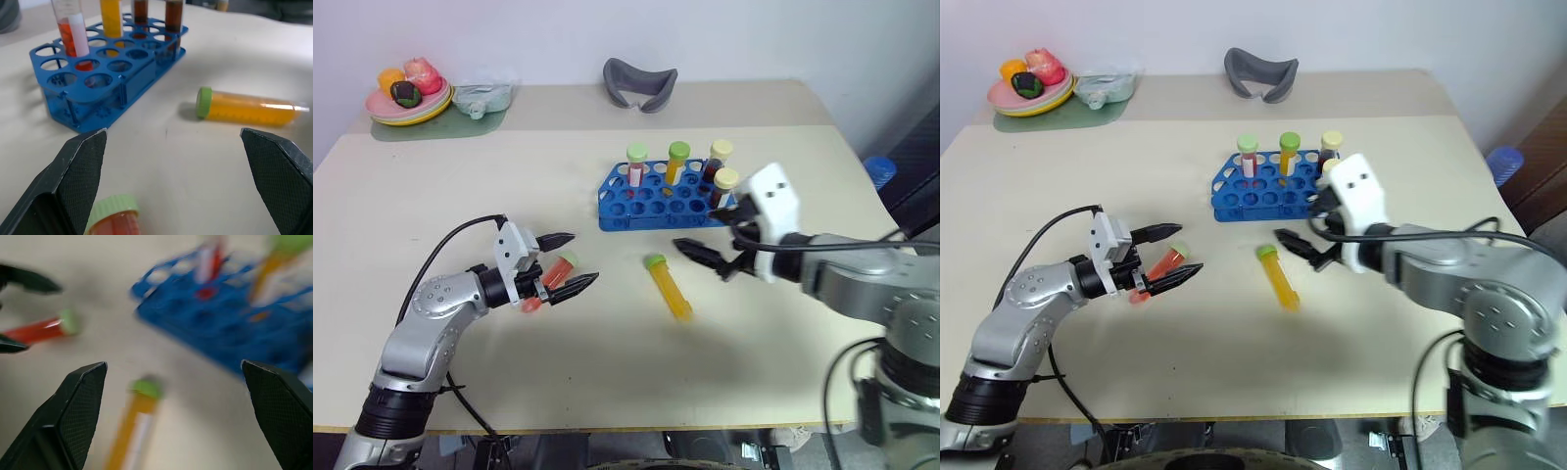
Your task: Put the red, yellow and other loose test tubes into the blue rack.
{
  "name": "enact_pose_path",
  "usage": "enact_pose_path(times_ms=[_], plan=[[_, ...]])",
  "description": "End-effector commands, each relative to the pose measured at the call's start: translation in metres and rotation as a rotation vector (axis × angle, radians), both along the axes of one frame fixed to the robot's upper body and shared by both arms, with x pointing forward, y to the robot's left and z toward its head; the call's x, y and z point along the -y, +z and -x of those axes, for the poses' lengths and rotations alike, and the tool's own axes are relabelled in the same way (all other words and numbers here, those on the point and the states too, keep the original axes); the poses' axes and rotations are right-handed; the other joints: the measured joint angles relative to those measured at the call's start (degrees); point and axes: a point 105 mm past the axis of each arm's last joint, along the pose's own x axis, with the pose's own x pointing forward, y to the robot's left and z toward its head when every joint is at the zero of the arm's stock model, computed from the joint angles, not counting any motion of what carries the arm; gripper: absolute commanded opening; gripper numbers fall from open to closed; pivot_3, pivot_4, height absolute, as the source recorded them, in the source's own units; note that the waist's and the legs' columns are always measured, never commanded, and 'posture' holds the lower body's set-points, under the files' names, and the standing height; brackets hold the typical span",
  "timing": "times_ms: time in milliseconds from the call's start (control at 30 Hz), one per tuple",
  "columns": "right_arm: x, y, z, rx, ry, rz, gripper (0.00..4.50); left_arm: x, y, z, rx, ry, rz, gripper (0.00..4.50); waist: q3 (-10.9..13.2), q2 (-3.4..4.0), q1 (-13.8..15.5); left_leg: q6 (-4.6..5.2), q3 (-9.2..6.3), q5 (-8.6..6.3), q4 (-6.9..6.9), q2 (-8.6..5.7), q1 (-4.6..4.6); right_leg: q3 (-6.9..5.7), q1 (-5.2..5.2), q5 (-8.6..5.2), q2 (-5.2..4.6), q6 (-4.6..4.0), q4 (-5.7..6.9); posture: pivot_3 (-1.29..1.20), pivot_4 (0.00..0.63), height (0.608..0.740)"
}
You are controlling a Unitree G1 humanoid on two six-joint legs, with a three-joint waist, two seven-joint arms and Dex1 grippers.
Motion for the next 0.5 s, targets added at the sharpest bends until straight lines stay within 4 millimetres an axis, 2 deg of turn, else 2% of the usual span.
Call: enact_pose_path(times_ms=[33, 100, 167, 500], plan=[[-0.016, -0.015, -0.003, -0.110, -0.001, 0.034, 4.48, -0.001, 0.005, 0.002, 0.041, -0.016, -0.021, 4.50, 0.0, 0.00, 0.2, 0.00, 0.00, 0.00, -0.01, 0.00, -0.05, -0.01, -0.04, 0.00, -0.01, 0.00, -0.03, 0.00, 0.150, 0.740], [-0.026, -0.017, 0.003, -0.178, 0.001, 0.043, 4.48, -0.001, 0.004, 0.005, 0.039, -0.020, -0.028, 4.50, 0.0, 0.02, 0.4, 0.00, 0.00, 0.00, 0.03, -0.01, -0.26, -0.03, -0.23, 0.00, -0.06, 0.01, -0.04, 0.00, 0.150, 0.740], [-0.024, -0.024, 0.004, -0.260, -0.069, 0.084, 4.48, 0.000, 0.002, 0.009, 0.036, -0.025, -0.029, 4.50, 0.0, 0.01, 0.3, -0.01, 0.00, 0.01, 0.08, -0.02, -0.48, -0.07, -0.42, 0.01, -0.13, 0.02, -0.02, 0.00, 0.150, 0.740], [-0.022, -0.045, -0.006, -0.313, -0.152, 0.239, 4.48, 0.009, -0.003, 0.017, 0.024, -0.031, 0.002, 4.50, 0.0, -0.01, -0.5, 0.02, -0.04, 0.00, 0.09, 0.01, -0.46, -0.06, -0.45, 0.00, -0.03, 0.01, 0.04, 0.00, 0.150, 0.740]])
